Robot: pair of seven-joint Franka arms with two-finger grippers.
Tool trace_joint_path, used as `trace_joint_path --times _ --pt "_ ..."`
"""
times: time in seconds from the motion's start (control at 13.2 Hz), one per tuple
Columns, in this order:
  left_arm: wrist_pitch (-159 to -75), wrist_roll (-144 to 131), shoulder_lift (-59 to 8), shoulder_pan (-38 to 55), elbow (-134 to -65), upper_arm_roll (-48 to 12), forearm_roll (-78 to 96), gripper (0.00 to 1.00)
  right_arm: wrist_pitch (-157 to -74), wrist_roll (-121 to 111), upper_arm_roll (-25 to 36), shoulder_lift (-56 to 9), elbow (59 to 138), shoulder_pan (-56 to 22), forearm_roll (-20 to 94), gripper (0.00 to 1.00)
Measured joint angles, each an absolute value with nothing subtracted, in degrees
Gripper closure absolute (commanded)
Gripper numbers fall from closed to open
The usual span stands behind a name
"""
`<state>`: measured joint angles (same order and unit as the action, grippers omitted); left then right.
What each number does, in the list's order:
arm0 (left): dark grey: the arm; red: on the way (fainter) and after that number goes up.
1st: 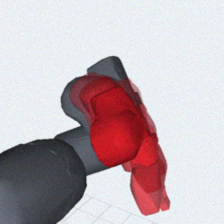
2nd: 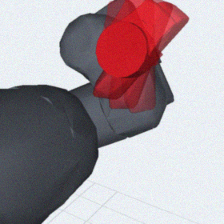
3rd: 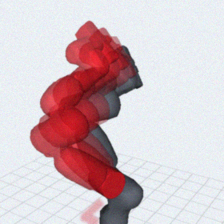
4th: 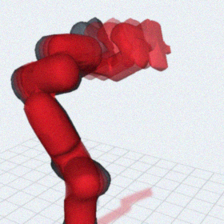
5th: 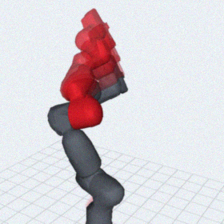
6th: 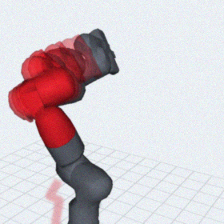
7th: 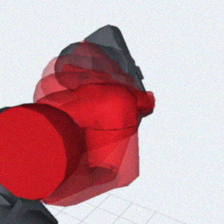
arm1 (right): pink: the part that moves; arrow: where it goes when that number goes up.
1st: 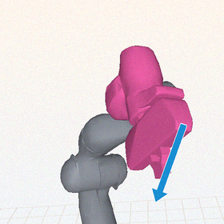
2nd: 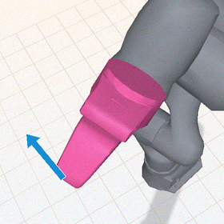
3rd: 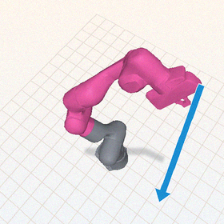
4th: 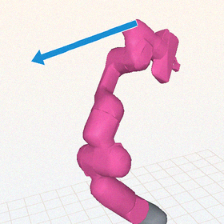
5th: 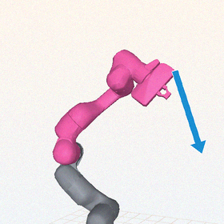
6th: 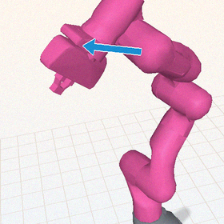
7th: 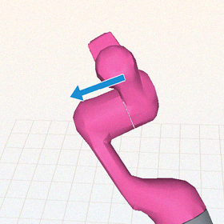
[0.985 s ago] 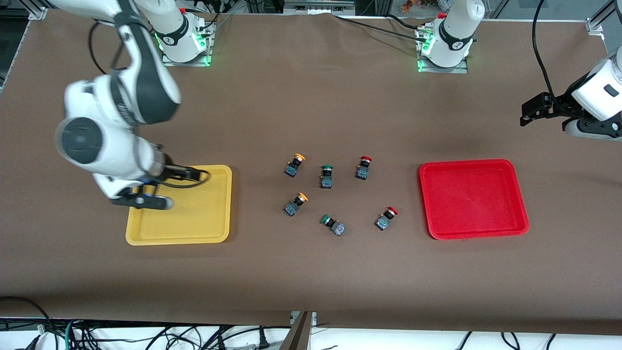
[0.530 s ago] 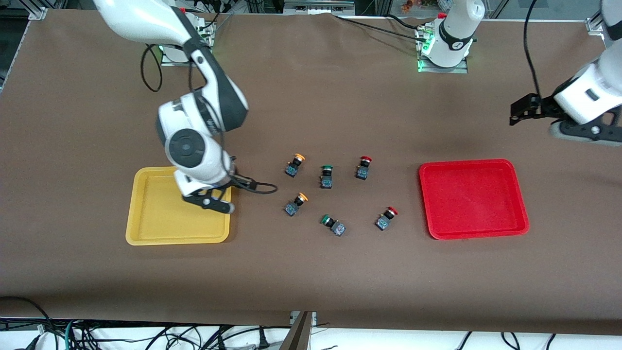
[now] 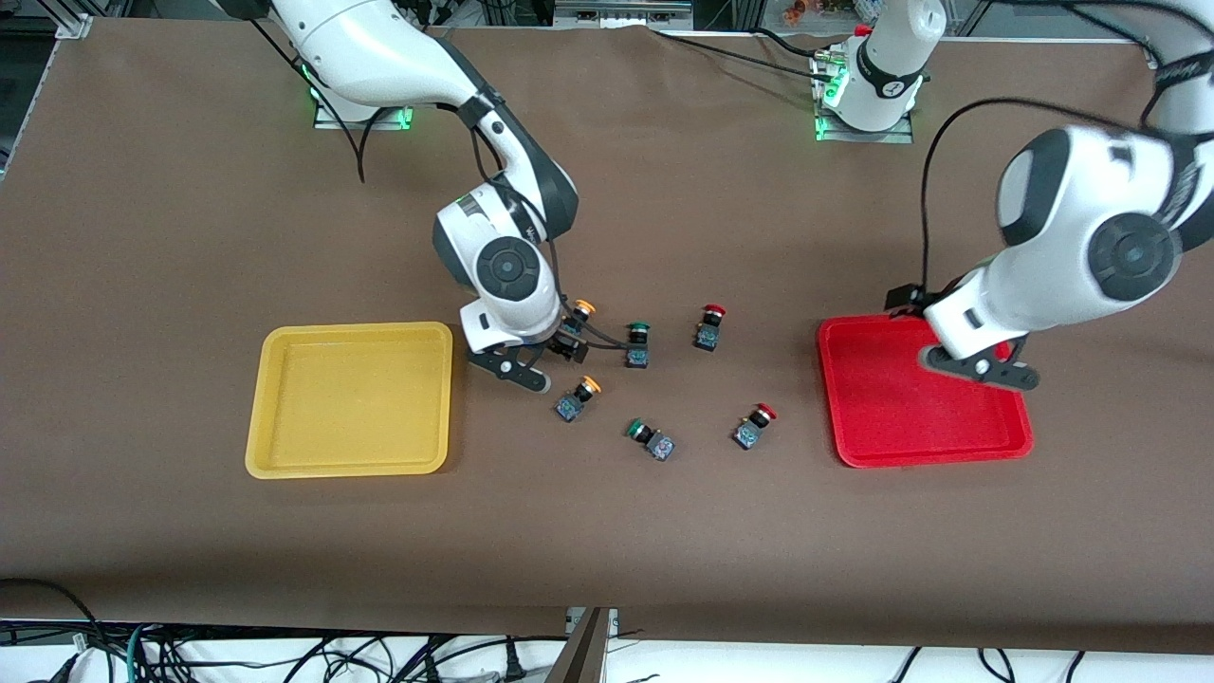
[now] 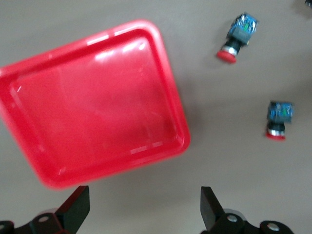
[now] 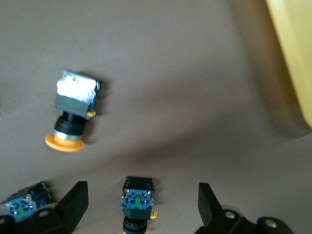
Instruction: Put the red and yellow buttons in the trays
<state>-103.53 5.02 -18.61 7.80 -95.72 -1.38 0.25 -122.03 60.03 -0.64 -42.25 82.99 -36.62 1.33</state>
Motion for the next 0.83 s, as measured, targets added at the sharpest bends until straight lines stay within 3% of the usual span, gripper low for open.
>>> trace_joint_path --times 0.3,0.61,0.76,0.83 --pt "-113.4 5.8 -23.6 13.3 -95.4 -1.8 0.2 0.0 -129.6 62.3 -0.6 -42.9 88.3 -38.3 1.3 0.0" --pt "-127.4 13.3 -30.3 15.2 -95.4 -2.3 0.2 0.0 -131.4 63.6 -0.6 -43.0 89.6 -39.3 1.3 0.02" --pt "-135.9 14.7 -34.1 15.5 -95.4 -2.6 0.2 0.0 -131.8 63.6 -0.6 -43.1 89.8 -39.5 1.3 0.27" --pt "-140.2 14.9 -36.2 15.7 -95.4 -2.8 0.2 0.0 -132.5 63.6 -0.6 -43.3 90.1 -39.6 1.3 0.44"
